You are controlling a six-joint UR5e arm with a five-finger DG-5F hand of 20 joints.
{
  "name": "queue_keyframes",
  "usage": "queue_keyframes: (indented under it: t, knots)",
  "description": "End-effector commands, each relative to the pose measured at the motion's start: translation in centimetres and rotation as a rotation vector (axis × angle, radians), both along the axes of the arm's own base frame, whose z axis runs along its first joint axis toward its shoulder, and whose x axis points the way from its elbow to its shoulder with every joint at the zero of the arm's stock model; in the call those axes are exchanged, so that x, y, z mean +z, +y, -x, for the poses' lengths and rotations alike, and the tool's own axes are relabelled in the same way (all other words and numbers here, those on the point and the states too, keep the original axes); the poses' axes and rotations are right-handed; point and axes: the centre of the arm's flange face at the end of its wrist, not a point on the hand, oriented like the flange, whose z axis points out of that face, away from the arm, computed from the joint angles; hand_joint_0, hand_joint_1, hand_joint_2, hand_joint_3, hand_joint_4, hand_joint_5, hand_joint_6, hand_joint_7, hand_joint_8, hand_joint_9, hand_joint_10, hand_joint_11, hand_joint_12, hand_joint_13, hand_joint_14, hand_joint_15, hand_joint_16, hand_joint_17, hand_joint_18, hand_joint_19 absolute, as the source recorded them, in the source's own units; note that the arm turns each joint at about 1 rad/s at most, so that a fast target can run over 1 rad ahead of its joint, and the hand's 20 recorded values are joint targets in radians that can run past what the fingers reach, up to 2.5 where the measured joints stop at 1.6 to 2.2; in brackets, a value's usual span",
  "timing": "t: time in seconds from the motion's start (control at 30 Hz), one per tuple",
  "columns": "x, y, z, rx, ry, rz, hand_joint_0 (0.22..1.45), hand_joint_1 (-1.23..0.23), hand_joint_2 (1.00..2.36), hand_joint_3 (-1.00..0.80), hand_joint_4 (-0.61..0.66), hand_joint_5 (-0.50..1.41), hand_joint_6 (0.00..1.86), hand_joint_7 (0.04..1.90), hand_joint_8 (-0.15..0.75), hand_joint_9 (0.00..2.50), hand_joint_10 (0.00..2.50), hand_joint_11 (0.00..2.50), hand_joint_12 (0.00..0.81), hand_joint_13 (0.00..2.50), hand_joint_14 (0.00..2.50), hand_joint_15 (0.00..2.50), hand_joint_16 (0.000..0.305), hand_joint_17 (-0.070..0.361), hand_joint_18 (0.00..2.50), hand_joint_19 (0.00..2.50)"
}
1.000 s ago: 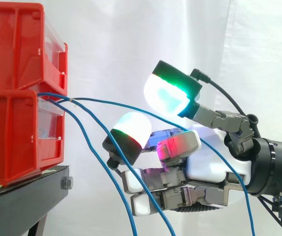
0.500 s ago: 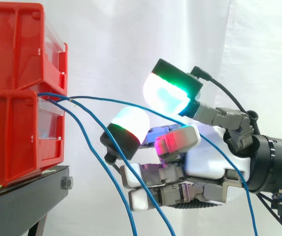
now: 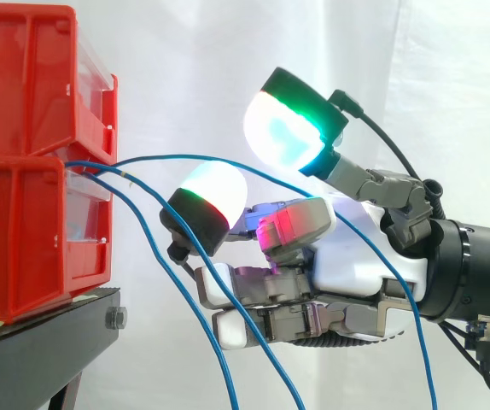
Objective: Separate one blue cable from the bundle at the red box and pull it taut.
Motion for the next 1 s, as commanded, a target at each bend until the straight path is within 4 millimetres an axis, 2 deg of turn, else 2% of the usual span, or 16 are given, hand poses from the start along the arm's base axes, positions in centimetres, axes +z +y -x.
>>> queue_keyframes:
  t: [0.0,0.13,0.27,0.3,0.4,0.5,0.67,0.97]
  knots:
    - [-0.05,0.4,-0.02,0.001,0.006,-0.001,0.58,-0.71,1.0,-0.5,0.23,-0.24,0.88,0.85,0.377,1.31,0.03,1.04,0.419,0.86,0.02,0.47,0.065,0.145,0.66,0.61]
    - [-0.13,0.46,0.0,-0.004,0.007,-0.002,0.56,-0.72,1.0,-0.5,0.23,-0.24,0.88,0.85,0.376,1.33,0.02,1.04,0.419,0.87,0.02,0.47,0.065,0.146,0.67,0.61]
    - [-0.13,0.44,0.0,-0.005,0.007,-0.002,0.61,-0.8,1.0,-0.5,0.19,-0.23,0.88,0.85,0.37,1.37,0.02,1.08,0.413,0.92,0.02,0.49,0.062,0.14,0.69,0.61]
    - [-0.14,0.56,0.0,-0.004,0.009,-0.002,0.66,-0.79,1.0,-0.45,0.18,-0.22,0.88,0.86,0.368,1.38,0.03,1.09,0.411,0.93,0.02,0.5,0.062,0.139,0.69,0.62]
    - [-0.14,0.56,0.0,-0.004,0.009,-0.002,0.63,-0.73,1.02,-0.13,0.16,-0.22,0.89,0.86,0.367,1.39,0.02,1.1,0.407,0.93,0.02,0.51,0.062,0.14,0.69,0.63]
    - [-0.05,0.57,-0.05,-0.004,0.006,-0.002,0.64,-0.7,1.02,-0.06,0.18,-0.22,0.89,0.85,0.378,1.4,0.02,1.08,0.422,0.95,0.02,0.51,0.065,0.147,0.71,0.62]
    - [-0.11,0.56,-0.02,-0.004,0.006,-0.002,0.64,-0.7,1.02,-0.08,0.21,-0.22,0.89,0.84,0.387,1.41,0.02,1.08,0.434,0.95,0.02,0.51,0.067,0.15,0.72,0.63]
    - [-0.13,0.68,-0.02,-0.002,0.007,-0.002,0.59,-0.7,1.01,-0.32,0.2,-0.22,0.89,0.89,0.375,1.39,0.03,1.09,0.419,0.93,0.02,0.52,0.063,0.142,0.69,0.64]
